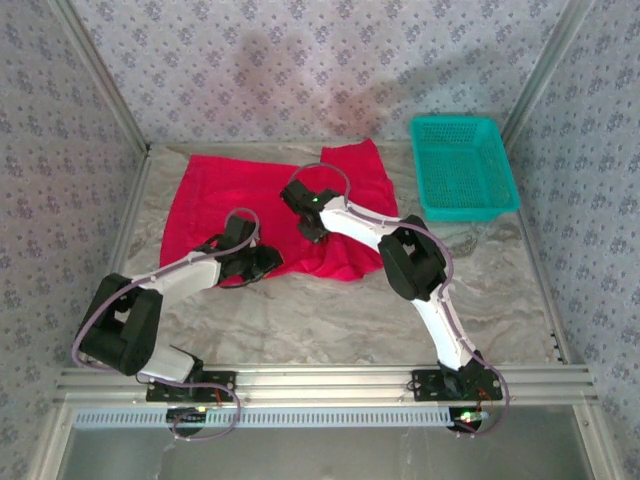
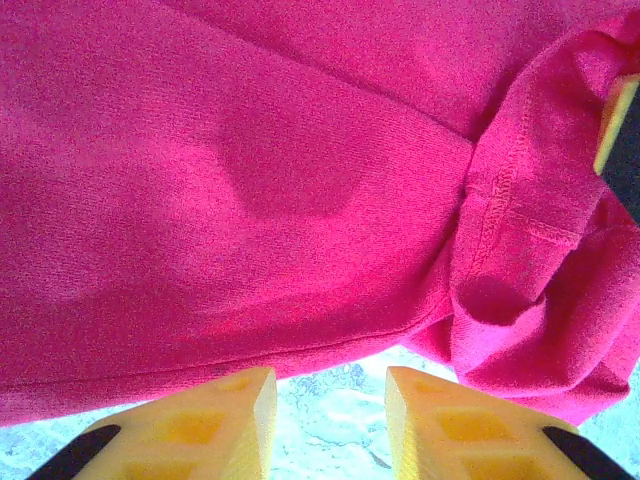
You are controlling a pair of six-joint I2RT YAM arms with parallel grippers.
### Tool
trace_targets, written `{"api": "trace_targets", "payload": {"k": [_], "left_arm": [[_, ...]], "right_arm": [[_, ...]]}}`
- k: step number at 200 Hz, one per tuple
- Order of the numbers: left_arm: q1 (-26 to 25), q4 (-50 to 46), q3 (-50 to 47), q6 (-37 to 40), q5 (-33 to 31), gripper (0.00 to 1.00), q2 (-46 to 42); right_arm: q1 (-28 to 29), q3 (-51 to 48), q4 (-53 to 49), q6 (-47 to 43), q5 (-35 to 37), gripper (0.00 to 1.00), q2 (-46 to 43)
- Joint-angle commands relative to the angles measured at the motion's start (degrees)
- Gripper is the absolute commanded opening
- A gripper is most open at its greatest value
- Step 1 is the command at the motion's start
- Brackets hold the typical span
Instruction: Fold the inside-out t-shirt
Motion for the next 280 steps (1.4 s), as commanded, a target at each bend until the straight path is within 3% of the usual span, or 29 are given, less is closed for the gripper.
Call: {"api": "trace_targets", "payload": {"k": [1,31,38,49,59,104,140,180,220,238,250,265,280], "left_arm": [[0.4,-1.6,-0.3,1.0,0.1,0.33,-1.5],[0.4,-1.4,-0.1,1.0,0.3,0.33,-1.0],[0.4,-1.3,-0.1,1.0,0.5,0.33,-1.0],[0.4,-1.4,-0.1,1.0,0.4,0.34,-1.1],[0.4,-1.4,-0.2,1.0,0.4,0.33,-1.2],[0.4,-1.2,-0.8,1.0,0.3,0.34,-1.2],[0.4,-1.1,-0.4,1.2,0.3,0.33,-0.8],[0.4,-0.8,-0.2,1.2,0.7,0.34,-0.1],[0.7,-1.2,-0.3,1.4,0.7,0.33,-0.4],[0.9,-1.2,-0.3,1.4,0.7,0.33,-0.5],[1.0,-1.2,-0.3,1.4,0.7,0.33,-0.6],[1.0,-1.2,-0.5,1.3,0.7,0.33,-0.9],[1.0,-1.2,-0.8,1.2,0.7,0.33,-1.4]], "right_arm": [[0.1,0.8,-2.6,-0.3,0.6,0.19,-2.7],[-0.6,0.0,-2.4,-0.4,-1.9,0.13,-4.4],[-0.8,0.0,-2.5,-0.4,-2.8,0.19,-4.3],[-1.2,0.2,-2.5,-0.4,-4.3,0.36,-3.8],[-1.6,0.5,-2.5,-0.1,-5.2,0.42,-3.3],[-2.0,2.7,-1.9,-0.2,-4.4,0.44,-0.1],[-1.9,4.1,-1.8,0.2,-2.0,0.32,0.5],[-2.0,5.3,-2.3,-0.1,-0.7,0.0,0.5],[-1.3,6.5,-4.8,-0.8,0.5,0.0,-1.6],[-1.2,6.1,-4.7,-1.6,-2.2,0.0,-3.2],[-1.2,6.1,-4.8,-1.7,-3.3,0.1,-3.2],[-1.1,5.9,-4.1,-1.8,-3.5,0.33,-2.3],[-1.1,6.0,-3.3,-1.9,-3.6,0.43,-1.1]]}}
